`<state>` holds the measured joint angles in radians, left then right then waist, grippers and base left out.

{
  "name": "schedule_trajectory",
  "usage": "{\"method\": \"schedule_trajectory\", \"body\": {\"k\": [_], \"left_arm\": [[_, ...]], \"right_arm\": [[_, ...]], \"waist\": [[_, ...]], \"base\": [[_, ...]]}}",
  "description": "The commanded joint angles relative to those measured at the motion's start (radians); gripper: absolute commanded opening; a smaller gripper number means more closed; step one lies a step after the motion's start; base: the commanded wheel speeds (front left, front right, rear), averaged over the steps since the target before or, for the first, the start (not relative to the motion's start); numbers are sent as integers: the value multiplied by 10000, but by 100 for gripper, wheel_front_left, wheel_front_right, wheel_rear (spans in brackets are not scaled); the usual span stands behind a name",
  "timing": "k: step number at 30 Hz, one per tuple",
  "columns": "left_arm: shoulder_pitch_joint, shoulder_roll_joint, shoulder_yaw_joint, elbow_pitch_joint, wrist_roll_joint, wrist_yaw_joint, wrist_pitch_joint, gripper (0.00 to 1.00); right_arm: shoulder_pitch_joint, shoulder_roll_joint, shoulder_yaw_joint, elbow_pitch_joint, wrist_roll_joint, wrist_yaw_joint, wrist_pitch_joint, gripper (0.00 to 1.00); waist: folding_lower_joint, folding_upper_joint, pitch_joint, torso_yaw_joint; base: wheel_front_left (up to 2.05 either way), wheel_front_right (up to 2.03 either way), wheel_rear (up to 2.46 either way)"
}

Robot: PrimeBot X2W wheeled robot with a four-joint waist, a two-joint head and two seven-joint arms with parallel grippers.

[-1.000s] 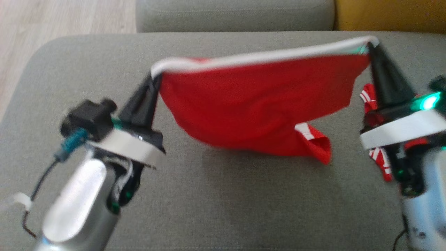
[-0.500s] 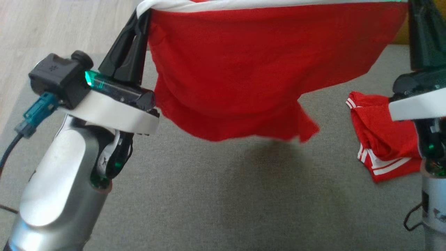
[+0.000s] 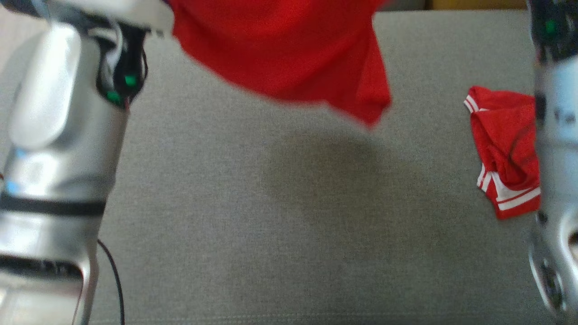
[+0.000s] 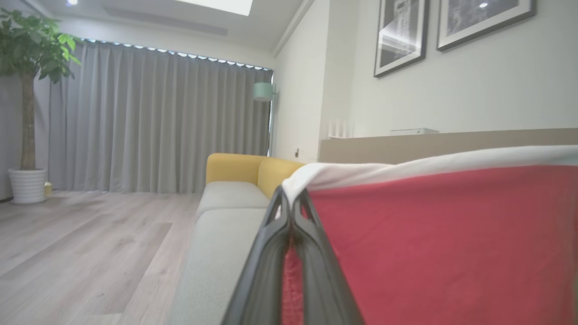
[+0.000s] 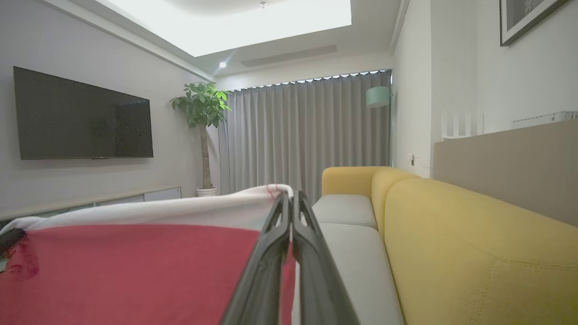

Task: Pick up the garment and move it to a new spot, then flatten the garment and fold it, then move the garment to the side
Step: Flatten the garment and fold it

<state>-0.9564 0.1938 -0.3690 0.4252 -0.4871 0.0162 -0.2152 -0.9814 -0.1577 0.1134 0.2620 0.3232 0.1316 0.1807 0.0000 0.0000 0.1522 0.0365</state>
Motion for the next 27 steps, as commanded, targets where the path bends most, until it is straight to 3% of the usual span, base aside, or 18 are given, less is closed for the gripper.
{"method": "schedule_trajectory", "body": {"k": [1,7,12,19,27], "left_arm": [[-965,193,502,587,-36,-80,-185,0],[-2402,-311,662,3544,146,-411,-445,0],[-2522,-706,630,5839,139,-627,-460,0],[-2107,-1091,654,7024,66,-852,-463,0],[-728,-1266,923,6861,183,-940,-464,0]], "right_arm": [[-946,345,248,622,53,-9,-315,0],[-3076,902,813,4169,115,-9,-1496,0],[-3533,1062,1523,6700,444,-9,-1850,0],[-2915,1071,3153,7842,2057,-9,-2044,0],[-1207,1073,4275,8080,3510,-9,-3563,0]], "waist": [[0,0,278,-90],[0,0,701,-266],[0,0,1174,-342],[0,0,1865,-227],[0,0,2052,-53]], "base": [[0,0,0],[0,0,0],[0,0,0],[0,0,0],[0,0,0]]}}
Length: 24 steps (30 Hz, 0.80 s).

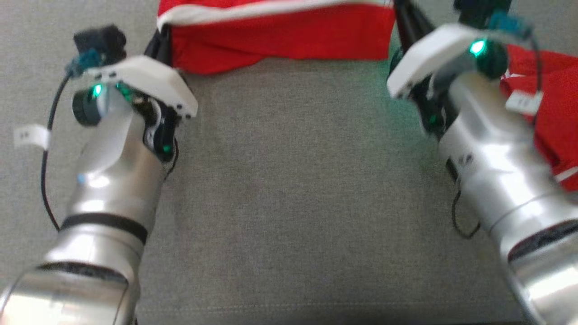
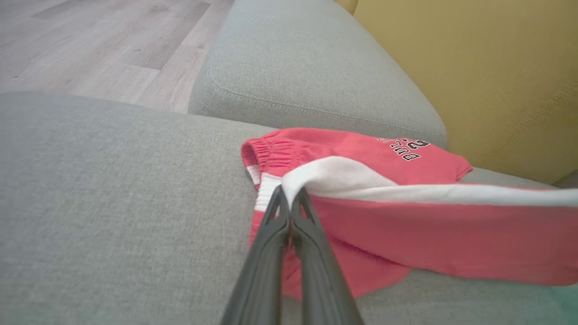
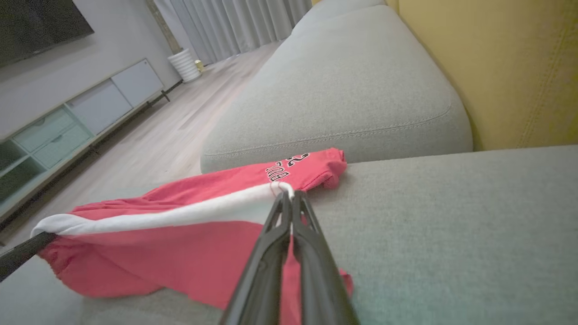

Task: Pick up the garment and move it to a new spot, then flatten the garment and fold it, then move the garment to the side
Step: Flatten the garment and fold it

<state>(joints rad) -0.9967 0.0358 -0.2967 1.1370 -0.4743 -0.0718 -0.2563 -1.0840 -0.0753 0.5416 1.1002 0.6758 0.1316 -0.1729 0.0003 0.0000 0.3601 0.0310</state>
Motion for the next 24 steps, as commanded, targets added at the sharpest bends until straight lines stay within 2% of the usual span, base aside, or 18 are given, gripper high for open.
{"method": "schedule_trajectory", "body": {"k": [1,4,8,18,24], "left_arm": [[-82,307,315,-446,47,-54,-54,0],[1153,276,548,-1428,302,-128,-54,0],[2801,256,635,-2565,748,-219,-54,0],[6738,262,852,-5513,1174,-315,-54,0],[8827,388,845,-7200,1143,8,101,0]], "right_arm": [[107,249,126,-353,96,-9,-206,0],[1321,249,251,-628,378,-9,-743,0],[2920,234,86,-1274,306,-9,-876,0],[7689,-107,-1405,-4818,-1120,-9,-859,0],[10469,-18,-2719,-7549,-2096,-9,353,0]], "waist": [[-3,0,-84,18],[-3,0,-404,94],[-3,0,-973,115],[-3,0,-2209,113],[-3,0,-2965,127]], "base": [[0,0,0],[0,0,0],[0,0,0],[0,0,0],[0,0,0]]}}
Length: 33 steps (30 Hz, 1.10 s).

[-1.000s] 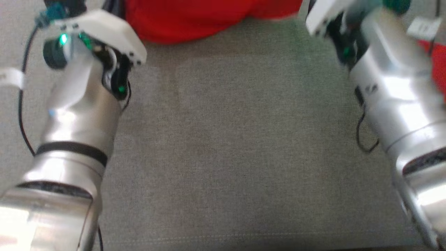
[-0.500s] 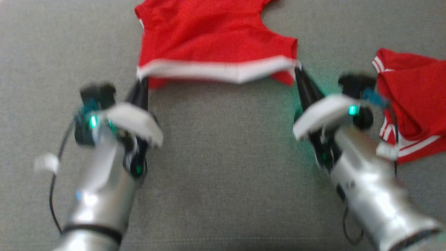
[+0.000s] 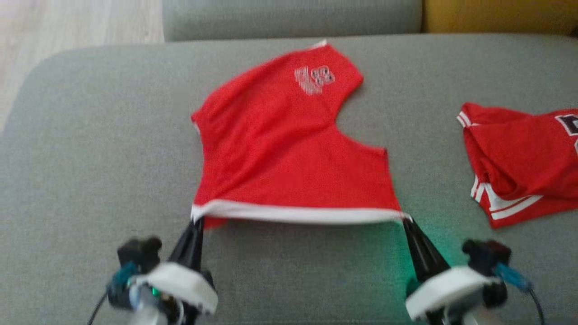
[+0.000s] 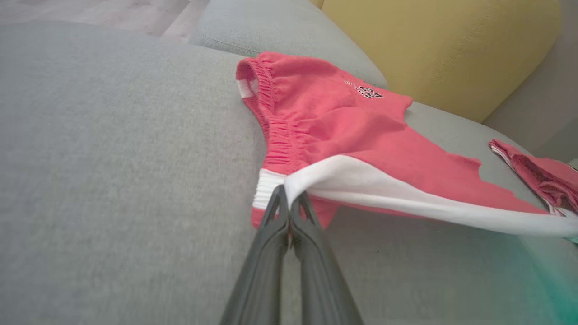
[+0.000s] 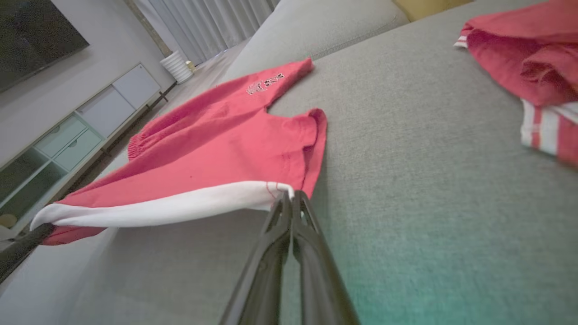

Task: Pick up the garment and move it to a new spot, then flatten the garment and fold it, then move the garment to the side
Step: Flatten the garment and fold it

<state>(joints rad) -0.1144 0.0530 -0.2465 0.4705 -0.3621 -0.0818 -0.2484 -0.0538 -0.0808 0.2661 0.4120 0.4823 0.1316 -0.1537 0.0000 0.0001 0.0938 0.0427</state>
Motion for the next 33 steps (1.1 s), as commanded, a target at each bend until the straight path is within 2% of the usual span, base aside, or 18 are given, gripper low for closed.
{"method": "schedule_trajectory", "body": {"k": [1,4,5,6,7,8,13,18,24,28,33], "left_arm": [[349,241,327,-885,9,192,146,0],[1332,329,307,-1975,-56,465,620,0],[1332,329,307,-1975,-56,465,620,0],[1866,377,235,-2669,-130,561,1043,0],[2087,432,207,-2988,-136,611,1228,0],[2087,432,207,-2988,-136,611,1228,0],[2960,647,211,-4298,-205,941,1993,0],[3323,726,152,-4919,-304,1064,2449,0],[2687,893,142,-4978,-454,878,2857,0],[1612,930,71,-4719,-639,570,3244,0],[-143,883,93,-3926,-993,139,3459,0]], "right_arm": [[635,73,-189,-1229,-335,-9,462,0],[1975,188,-800,-2880,-794,-9,1460,0],[1975,188,-800,-2880,-794,-9,1460,0],[2789,249,-1188,-3910,-991,-9,2058,0],[3148,270,-1346,-4395,-1070,-9,2299,0],[3148,270,-1346,-4395,-1070,-9,2299,0],[4387,300,-1720,-6049,-986,-9,3183,0],[4606,303,-1938,-6527,-899,-9,3494,0],[3355,304,-1938,-6239,-1287,-9,3899,0],[1597,207,-2082,-5607,-1502,-9,4113,0],[-1131,-402,-1799,-4278,-1425,-9,4416,0]], "waist": [[0,-1,-400,14],[0,-1,-641,55],[0,-1,-641,55],[0,-1,-757,148],[0,-1,-814,185],[0,-1,-814,185],[0,-1,-944,187],[0,-1,-931,172],[0,-1,-485,294],[0,-1,149,584],[0,-1,1111,1008]], "base": [[0,0,0],[0,0,0],[0,0,0],[0,0,0],[0,0,0],[0,0,0],[0,0,0],[0,0,0],[0,0,0],[0,0,0],[0,0,0]]}}
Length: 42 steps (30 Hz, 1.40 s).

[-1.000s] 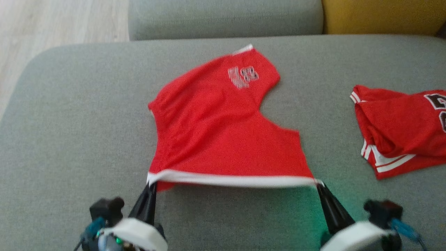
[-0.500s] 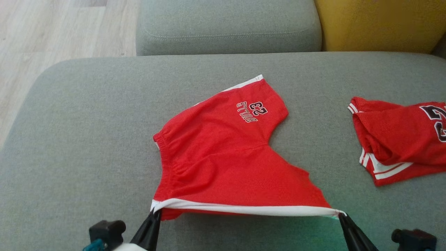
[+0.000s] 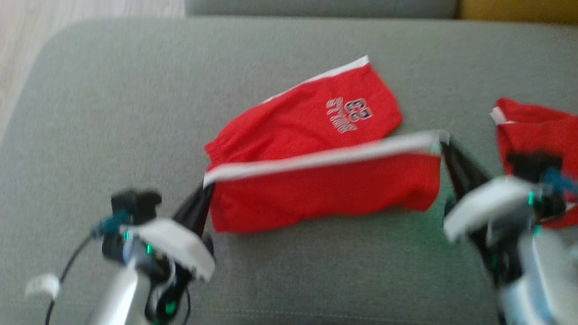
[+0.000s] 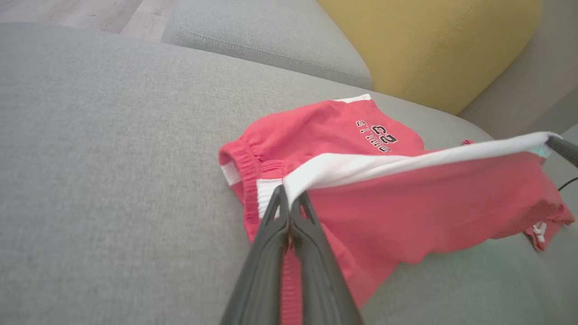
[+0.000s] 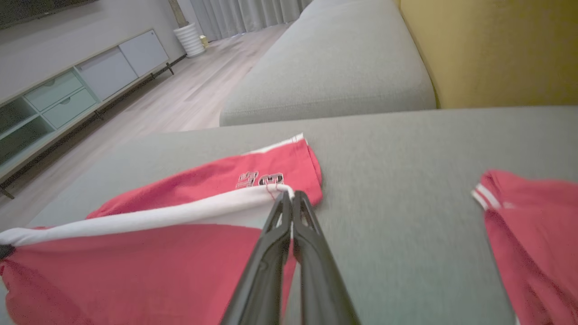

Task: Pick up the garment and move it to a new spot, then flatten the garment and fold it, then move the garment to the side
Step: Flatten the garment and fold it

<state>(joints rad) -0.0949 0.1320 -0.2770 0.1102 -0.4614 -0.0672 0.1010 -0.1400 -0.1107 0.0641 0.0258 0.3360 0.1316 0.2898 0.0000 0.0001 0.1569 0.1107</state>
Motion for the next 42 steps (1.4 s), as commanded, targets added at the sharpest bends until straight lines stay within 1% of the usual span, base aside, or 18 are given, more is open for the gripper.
{"method": "schedule_trajectory", "body": {"k": [1,6,11,18,20,21,24,25,26,27,31,35,36,37,38,42], "left_arm": [[-718,77,378,-111,-49,-85,-36,0],[-2567,-95,302,1190,-367,-365,-212,0],[-4171,-336,103,2658,-682,-517,-546,0],[-5872,-574,-397,4755,-1175,-614,-973,0],[-6204,-613,-563,5275,-1298,-623,-1118,0],[-6204,-613,-563,5275,-1298,-623,-1118,0],[-6576,-658,-865,5814,-1559,-629,-1421,0],[-6656,-668,-1018,5957,-1653,-630,-1468,12],[-6724,-673,-1151,6086,-1735,-631,-1549,53],[-6785,-675,-1271,6208,-1798,-631,-1654,100],[-6840,-603,-1578,6556,-1965,-632,-2347,100],[-6570,-409,-1577,6780,-1867,-614,-3193,100],[-6477,-371,-1529,6745,-1809,-574,-3340,100],[-6385,-285,-1455,6650,-1684,-439,-3466,100],[-6137,-177,-1248,6277,-1490,-254,-3588,100],[-5364,58,-314,4323,-664,330,-3621,100]], "right_arm": [[-823,-202,293,-115,105,-9,0,0],[-3550,-603,877,1733,406,-9,-131,0],[-5664,-753,1394,3966,695,-9,-543,0],[-7725,-767,2161,6733,1033,-9,-1432,0],[-8163,-753,2363,7342,1149,-9,-1703,0],[-8163,-753,2363,7342,1149,-9,-1703,0],[-8699,-738,2680,8166,1329,-9,-2054,0],[-8834,-721,2779,8433,1402,-9,-2112,2],[-8951,-704,2877,8666,1461,-9,-2199,42],[-9042,-682,2971,8862,1517,-9,-2325,100],[-9148,-569,3369,9285,1786,-9,-3041,100],[-8865,-532,3784,9199,1956,-9,-4229,100],[-8761,-551,3836,9141,1983,-9,-4553,100],[-8668,-585,3899,9069,1938,-9,-4843,100],[-8443,-659,3908,8879,1815,-9,-5225,100],[-7825,-804,3502,8120,1211,-9,-5491,100]], "waist": [[0,-1,706,422],[0,-1,1648,764],[0,-1,2270,1038],[0,-1,2762,1148],[0,-1,2834,1129],[0,-1,2834,1129],[0,-1,2916,1090],[0,-1,2932,1078],[0,-1,2940,1064],[0,-1,2935,1052],[0,-1,2826,982],[0,-1,2500,806],[0,-1,2418,766],[0,-1,2331,696],[0,-1,2147,578],[0,-1,1849,343]], "base": [[0,0,0],[0,0,0],[0,0,0],[0,0,0],[0,0,0],[0,0,0],[0,0,0],[0,0,0],[0,0,0],[0,0,0],[0,0,0],[0,0,0],[0,0,0],[0,0,0],[0,0,0],[0,0,0]]}}
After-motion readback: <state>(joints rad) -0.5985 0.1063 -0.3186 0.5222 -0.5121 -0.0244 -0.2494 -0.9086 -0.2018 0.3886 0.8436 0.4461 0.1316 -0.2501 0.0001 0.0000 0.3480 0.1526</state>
